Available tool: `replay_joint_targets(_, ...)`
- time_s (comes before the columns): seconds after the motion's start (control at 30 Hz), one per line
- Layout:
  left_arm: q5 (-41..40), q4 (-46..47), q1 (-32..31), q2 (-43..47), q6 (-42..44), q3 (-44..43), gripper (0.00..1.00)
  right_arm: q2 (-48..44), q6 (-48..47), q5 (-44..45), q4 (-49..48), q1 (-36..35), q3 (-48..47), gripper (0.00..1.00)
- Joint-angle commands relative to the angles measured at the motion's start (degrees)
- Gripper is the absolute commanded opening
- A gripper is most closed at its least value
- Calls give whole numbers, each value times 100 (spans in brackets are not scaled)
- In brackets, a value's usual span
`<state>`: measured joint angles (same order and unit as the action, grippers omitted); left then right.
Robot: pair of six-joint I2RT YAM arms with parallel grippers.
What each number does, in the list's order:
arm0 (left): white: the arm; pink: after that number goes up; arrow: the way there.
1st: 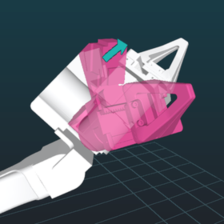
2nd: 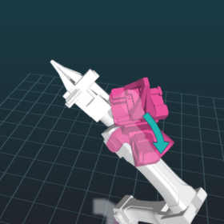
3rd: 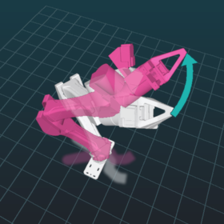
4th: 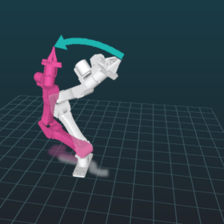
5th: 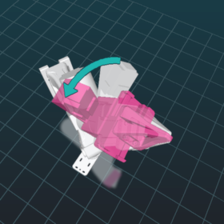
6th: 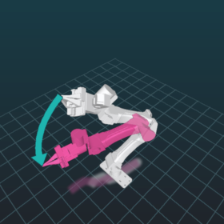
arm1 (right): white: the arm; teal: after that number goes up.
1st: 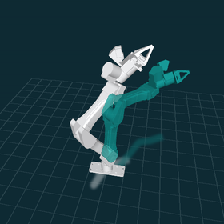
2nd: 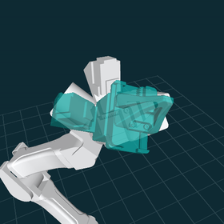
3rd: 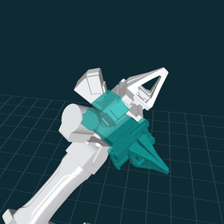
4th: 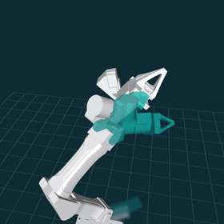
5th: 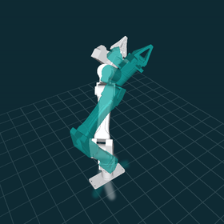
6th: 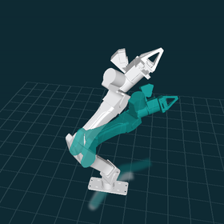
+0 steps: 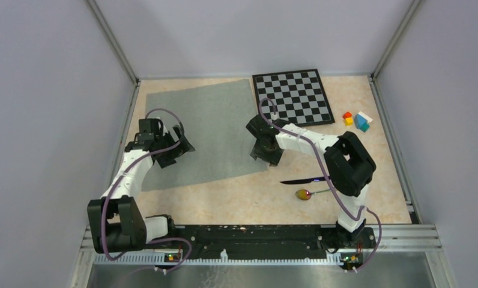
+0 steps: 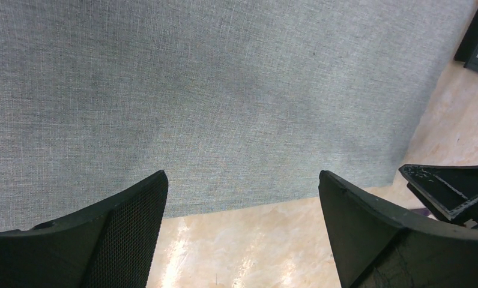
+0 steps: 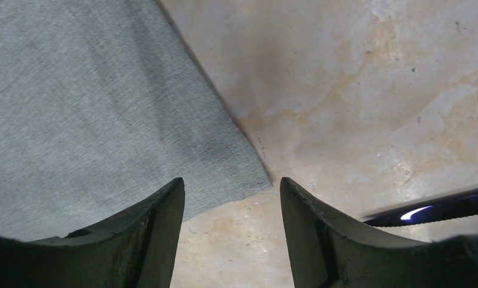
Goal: Fold the napkin into a case and place the utensils inside
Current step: Pick up the flattened napkin from the center of the board.
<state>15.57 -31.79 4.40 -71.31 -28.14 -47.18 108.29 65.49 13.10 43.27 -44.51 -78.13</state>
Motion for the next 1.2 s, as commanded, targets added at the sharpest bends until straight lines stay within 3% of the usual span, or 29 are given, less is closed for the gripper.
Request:
replay_joint_targets(0.0,-164,316,-10,403,36,-27,99,136,413,203,562,-30,-105,62)
replay_joint_targets(0.43,-447,9,-4,659,423,-339,99,724,890,18,1280,-57,-803,59)
replay_joint_targets(0.87,-943,-520,-5,541,259,-620,99,955,1640,9,1351,-119,-672,52)
replay_joint_targets(1.03,-1379,-823,-2,551,54,-652,99,1029,1790,98,1154,-119,-550,34)
replay_joint_targets(1.17,-1842,-1088,-6,583,-375,-574,99,945,1848,174,870,-127,-309,25)
